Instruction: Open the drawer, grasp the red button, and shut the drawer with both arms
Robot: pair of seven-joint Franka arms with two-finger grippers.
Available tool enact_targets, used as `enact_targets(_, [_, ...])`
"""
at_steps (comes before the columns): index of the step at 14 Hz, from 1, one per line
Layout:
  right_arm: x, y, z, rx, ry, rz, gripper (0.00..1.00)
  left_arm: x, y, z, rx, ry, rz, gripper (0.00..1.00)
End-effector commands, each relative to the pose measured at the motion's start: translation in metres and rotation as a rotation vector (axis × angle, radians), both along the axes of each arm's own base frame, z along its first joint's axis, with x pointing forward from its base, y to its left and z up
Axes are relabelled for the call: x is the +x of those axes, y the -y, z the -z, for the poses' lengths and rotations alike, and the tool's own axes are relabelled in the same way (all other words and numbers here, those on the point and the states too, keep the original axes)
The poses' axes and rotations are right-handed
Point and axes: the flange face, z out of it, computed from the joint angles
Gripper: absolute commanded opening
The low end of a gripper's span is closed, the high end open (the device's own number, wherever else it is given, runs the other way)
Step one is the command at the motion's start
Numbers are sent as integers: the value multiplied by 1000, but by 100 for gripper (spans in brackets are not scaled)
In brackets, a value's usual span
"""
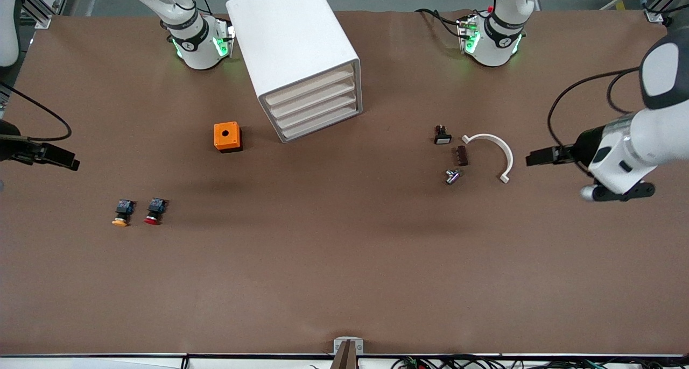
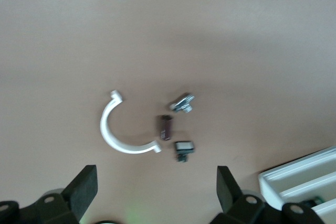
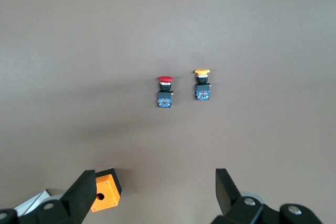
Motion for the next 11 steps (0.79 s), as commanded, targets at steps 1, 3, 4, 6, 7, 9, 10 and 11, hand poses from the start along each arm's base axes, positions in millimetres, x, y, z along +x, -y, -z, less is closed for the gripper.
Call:
enact_targets(1, [0, 3, -6, 14, 6, -6, 100, -60, -15, -2, 41, 82, 29, 100])
enact_targets(3, [0, 3, -5, 14, 4, -4, 100, -83, -18, 6, 80, 151, 30, 100])
enact_targets(4, [1, 4, -4, 14, 3, -4, 100, -87, -18, 5, 83, 176, 28, 100])
enact_targets(6, [0, 8, -7, 4, 6, -17, 100, -86, -16, -3, 114, 194, 47, 100])
enact_targets(7, [0, 9, -7, -1, 3, -35, 100, -85, -15, -11, 138, 211, 59, 100])
enact_targets(9, [-1, 12, -7, -2, 1, -45, 100, -80, -16, -32, 139, 250, 53, 100])
enact_targets(10, [-3, 12, -6, 0, -14, -43, 100, -77, -17, -42, 138, 270, 47, 100])
enact_targets(11, [-5, 12, -4, 2, -38, -35, 100, -74, -19, -52, 137, 282, 42, 100])
